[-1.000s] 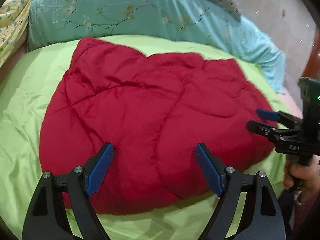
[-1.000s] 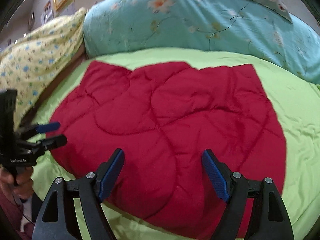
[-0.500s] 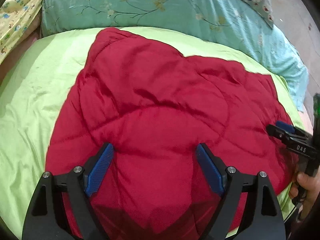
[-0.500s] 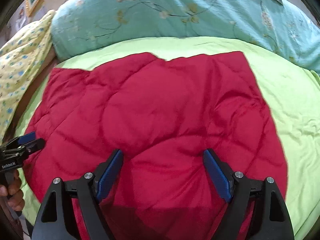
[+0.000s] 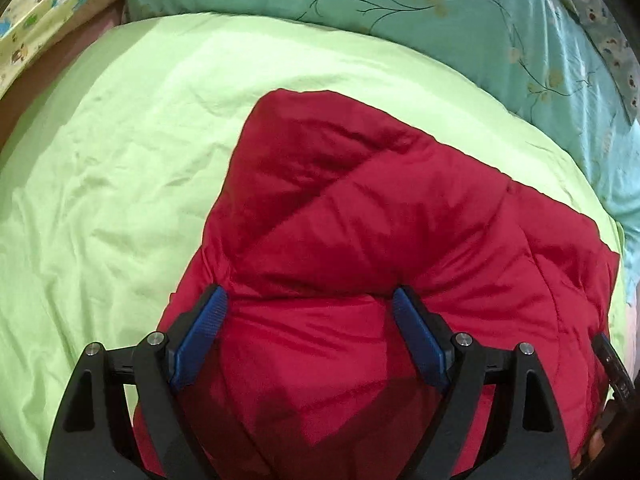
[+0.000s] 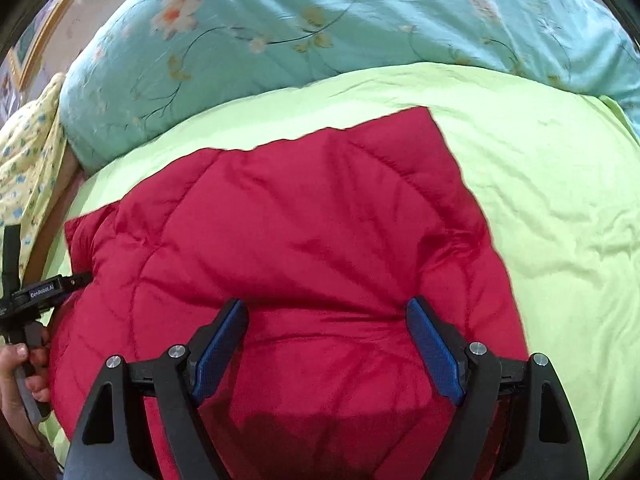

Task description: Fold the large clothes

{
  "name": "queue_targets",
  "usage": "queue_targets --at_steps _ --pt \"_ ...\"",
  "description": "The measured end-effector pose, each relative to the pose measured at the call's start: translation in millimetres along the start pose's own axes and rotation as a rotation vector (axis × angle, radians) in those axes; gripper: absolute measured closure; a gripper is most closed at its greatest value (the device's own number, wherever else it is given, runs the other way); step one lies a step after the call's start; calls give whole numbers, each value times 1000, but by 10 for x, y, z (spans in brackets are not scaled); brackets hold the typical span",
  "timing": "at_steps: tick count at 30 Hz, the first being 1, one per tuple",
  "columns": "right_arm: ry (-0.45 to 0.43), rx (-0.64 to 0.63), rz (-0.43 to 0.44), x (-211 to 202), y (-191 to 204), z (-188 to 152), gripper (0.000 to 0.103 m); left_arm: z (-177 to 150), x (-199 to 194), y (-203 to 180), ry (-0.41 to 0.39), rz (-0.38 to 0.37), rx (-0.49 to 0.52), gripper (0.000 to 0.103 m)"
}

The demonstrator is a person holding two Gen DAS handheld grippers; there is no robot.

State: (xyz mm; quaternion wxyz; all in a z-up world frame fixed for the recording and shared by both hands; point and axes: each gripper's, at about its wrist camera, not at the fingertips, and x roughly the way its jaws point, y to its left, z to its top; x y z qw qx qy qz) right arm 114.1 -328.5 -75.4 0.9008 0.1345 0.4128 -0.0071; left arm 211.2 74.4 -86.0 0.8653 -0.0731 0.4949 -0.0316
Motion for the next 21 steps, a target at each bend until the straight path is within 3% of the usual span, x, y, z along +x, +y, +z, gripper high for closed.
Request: queue_targets --at_steps 9,12,15,21 --pt "-30 49 42 9 -136 -36 19 -88 -78 -46 -49 40 16 16" --pt "-33 42 47 30 -137 -16 19 -172 -279 -71 -66 59 49 18" --pt "-38 47 61 30 -165 -14 19 -412 -627 -150 -109 56 92 18" --pt "-31 38 69 31 -160 -25 18 -1100 -1171 -253 -164 -45 80 18"
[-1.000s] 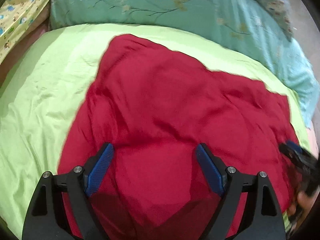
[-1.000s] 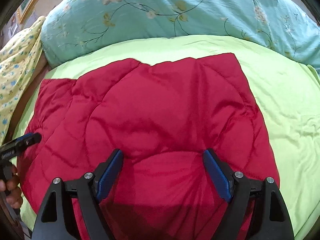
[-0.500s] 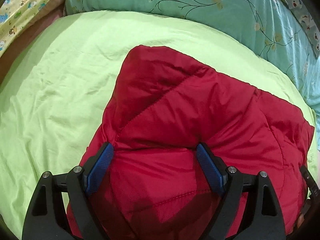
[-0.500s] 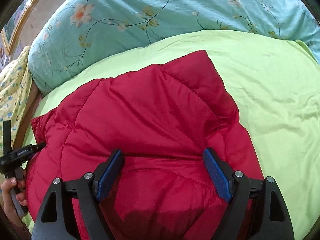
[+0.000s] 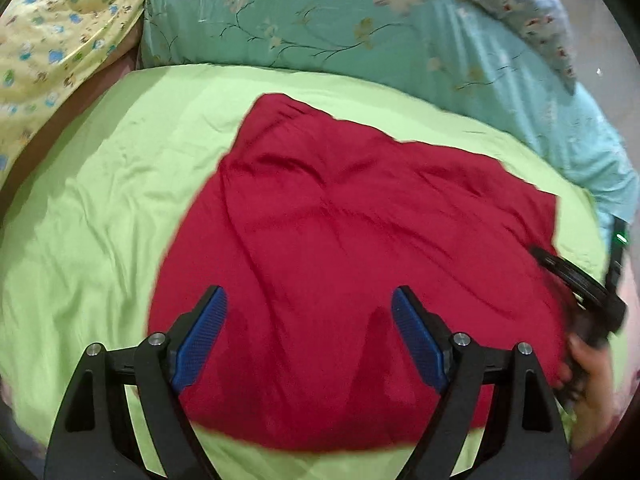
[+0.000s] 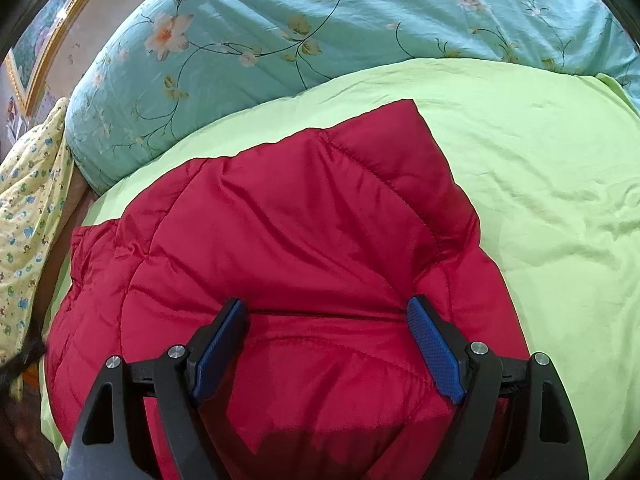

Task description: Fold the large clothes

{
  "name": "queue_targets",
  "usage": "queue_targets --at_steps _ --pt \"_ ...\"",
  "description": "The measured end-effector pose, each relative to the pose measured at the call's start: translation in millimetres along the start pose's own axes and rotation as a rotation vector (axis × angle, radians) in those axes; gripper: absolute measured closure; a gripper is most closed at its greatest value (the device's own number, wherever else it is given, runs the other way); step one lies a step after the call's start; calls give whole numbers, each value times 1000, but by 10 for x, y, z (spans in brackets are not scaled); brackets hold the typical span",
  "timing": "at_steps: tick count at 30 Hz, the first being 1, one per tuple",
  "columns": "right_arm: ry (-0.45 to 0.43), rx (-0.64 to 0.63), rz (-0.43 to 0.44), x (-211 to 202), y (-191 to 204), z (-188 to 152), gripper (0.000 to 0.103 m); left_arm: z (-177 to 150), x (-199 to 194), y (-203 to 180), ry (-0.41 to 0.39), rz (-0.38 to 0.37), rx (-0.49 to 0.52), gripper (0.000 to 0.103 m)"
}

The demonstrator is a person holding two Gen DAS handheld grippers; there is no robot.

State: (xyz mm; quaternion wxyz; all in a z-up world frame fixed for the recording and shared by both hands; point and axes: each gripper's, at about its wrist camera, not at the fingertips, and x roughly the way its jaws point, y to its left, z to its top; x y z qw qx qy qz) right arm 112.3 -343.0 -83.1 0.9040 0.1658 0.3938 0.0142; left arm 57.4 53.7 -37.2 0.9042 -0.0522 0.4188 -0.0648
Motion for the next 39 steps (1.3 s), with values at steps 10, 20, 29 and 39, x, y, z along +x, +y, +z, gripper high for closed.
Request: queue_targets --at_steps 10,20,29,39 --pt "-69 -6 44 -353 40 -119 18 -280 322 -226 51 57 78 5" --pt "-34 -183 49 -808 668 -621 17 -336 311 -254 43 48 118 5" --pt "45 -211 -116 -531 861 -742 16 -379 290 -276 35 48 177 4" --pt "83 -150 -132 -427 768 -678 16 -348 327 -278 39 26 211 2"
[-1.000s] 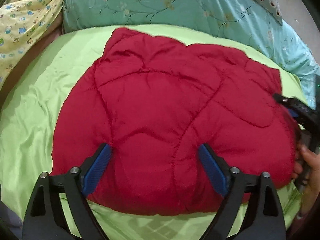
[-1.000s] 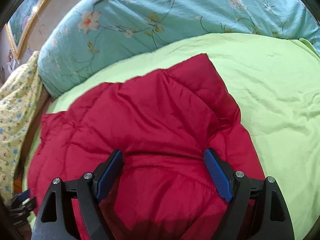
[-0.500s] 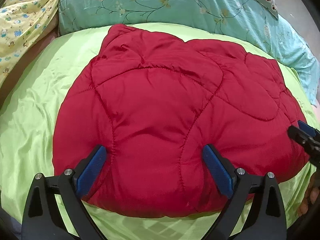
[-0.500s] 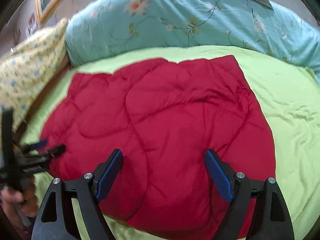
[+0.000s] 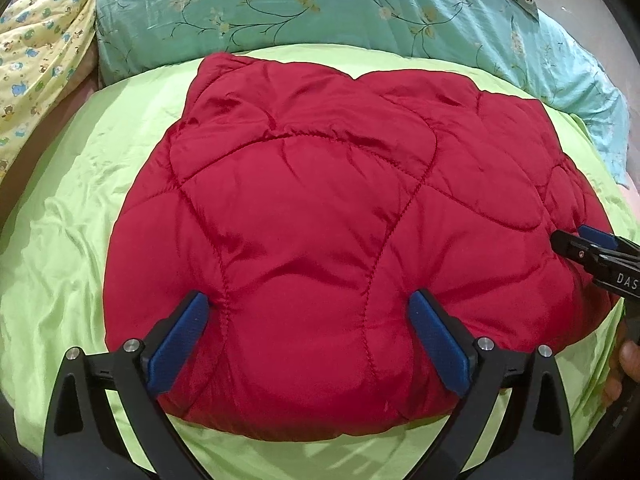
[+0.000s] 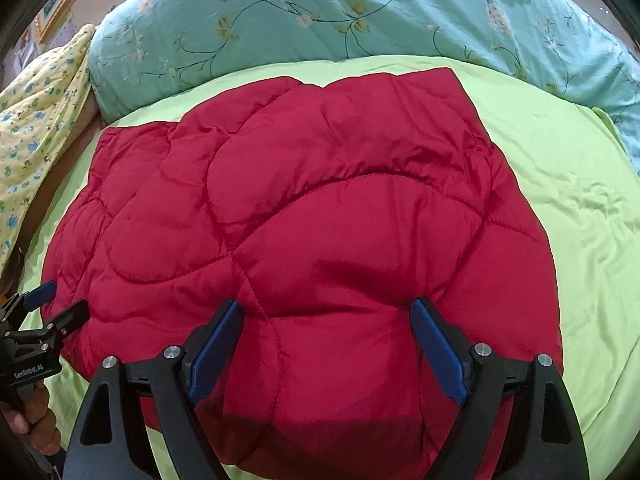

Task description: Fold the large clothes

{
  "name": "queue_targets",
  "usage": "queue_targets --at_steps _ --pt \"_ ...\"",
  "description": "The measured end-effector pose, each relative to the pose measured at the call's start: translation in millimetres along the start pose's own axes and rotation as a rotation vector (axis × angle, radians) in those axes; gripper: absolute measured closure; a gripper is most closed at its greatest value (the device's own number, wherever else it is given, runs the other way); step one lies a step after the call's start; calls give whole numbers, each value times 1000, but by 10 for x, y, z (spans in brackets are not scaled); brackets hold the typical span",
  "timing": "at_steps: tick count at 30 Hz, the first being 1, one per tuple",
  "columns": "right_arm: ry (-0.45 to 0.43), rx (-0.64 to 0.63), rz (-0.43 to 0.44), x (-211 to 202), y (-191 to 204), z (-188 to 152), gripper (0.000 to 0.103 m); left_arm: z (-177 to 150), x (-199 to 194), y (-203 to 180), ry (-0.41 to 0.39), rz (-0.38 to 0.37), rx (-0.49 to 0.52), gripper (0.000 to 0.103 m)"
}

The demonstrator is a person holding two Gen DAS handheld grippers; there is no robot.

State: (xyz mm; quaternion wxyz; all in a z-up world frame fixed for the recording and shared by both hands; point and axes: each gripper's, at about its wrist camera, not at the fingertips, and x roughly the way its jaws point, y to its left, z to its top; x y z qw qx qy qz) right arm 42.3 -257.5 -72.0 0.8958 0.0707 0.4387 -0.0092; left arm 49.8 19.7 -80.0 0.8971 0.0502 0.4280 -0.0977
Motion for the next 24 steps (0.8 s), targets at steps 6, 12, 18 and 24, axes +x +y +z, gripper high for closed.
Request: queue_targets --at_steps 6,12,18,24 --pt "-19 19 -31 -140 51 47 19 -16 -1 7 -10 3 -8 1" --pt "-80 -38 -2 -355 213 61 20 -31 -16 7 -16 9 -19 1" --pt "-31 -23 10 -18 76 22 17 -45 -18 -10 -15 24 -24 1" --pt "-45 -28 26 6 51 -8 16 14 -97 11 -15 26 -53 1"
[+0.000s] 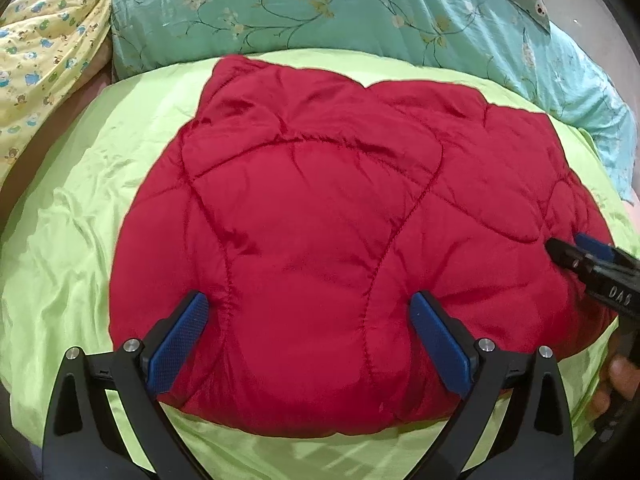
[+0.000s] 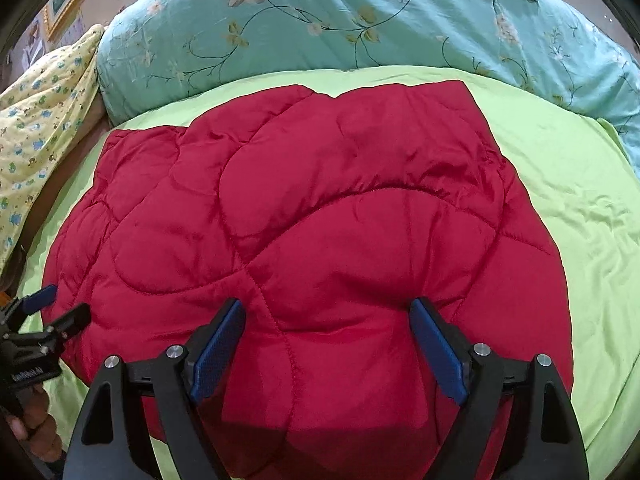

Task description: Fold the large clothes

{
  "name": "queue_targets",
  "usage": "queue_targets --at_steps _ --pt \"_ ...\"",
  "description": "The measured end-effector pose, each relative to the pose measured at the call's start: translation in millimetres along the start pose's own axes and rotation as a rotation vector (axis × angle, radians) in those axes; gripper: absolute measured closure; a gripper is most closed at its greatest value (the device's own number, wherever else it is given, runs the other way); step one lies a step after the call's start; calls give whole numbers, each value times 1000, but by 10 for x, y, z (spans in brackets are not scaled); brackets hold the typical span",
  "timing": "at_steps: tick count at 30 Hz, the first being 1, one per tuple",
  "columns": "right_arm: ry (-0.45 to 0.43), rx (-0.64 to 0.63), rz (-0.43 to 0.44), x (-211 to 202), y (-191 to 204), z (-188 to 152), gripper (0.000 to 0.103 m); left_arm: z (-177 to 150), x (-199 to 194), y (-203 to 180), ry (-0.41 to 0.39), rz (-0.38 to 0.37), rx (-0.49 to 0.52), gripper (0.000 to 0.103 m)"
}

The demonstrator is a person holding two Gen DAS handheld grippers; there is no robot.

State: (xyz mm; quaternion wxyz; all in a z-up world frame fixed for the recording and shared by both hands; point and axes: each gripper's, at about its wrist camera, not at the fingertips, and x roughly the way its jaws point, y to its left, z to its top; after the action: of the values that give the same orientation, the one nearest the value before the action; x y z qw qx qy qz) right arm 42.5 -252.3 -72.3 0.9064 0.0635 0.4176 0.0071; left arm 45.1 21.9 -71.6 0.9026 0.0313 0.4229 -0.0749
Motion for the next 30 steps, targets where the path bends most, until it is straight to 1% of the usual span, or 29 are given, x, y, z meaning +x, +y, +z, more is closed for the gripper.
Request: queue_targets --at_steps 4,7,9,12,14,15,17,20,29,30 --pt "-12 -6 13 -7 -22 -22 16 61 -20 -26 -19 31 10 1" --pt "-4 -6 21 -49 -27 -1 17 84 88 -42 4 43 17 1" --pt "-20 -10 24 -140 -25 45 20 89 115 -49 7 49 24 0" --pt "-52 -3 20 -238 -47 112 20 108 138 -58 9 54 33 0" --pt "-32 -2 7 -180 -80 148 20 118 151 -62 11 57 35 0" --pt "-3 -4 4 -95 -102 146 20 117 156 -66 10 56 37 0" --pt "16 -19 5 -7 -94 123 17 119 166 -65 10 55 39 0" --pt "16 -38 -14 35 -58 104 16 118 172 -65 11 55 39 0" --pt "14 -32 -8 46 -75 88 15 124 208 -75 12 56 43 0" --pt "11 -28 -11 26 -70 95 16 125 212 -75 14 57 43 0"
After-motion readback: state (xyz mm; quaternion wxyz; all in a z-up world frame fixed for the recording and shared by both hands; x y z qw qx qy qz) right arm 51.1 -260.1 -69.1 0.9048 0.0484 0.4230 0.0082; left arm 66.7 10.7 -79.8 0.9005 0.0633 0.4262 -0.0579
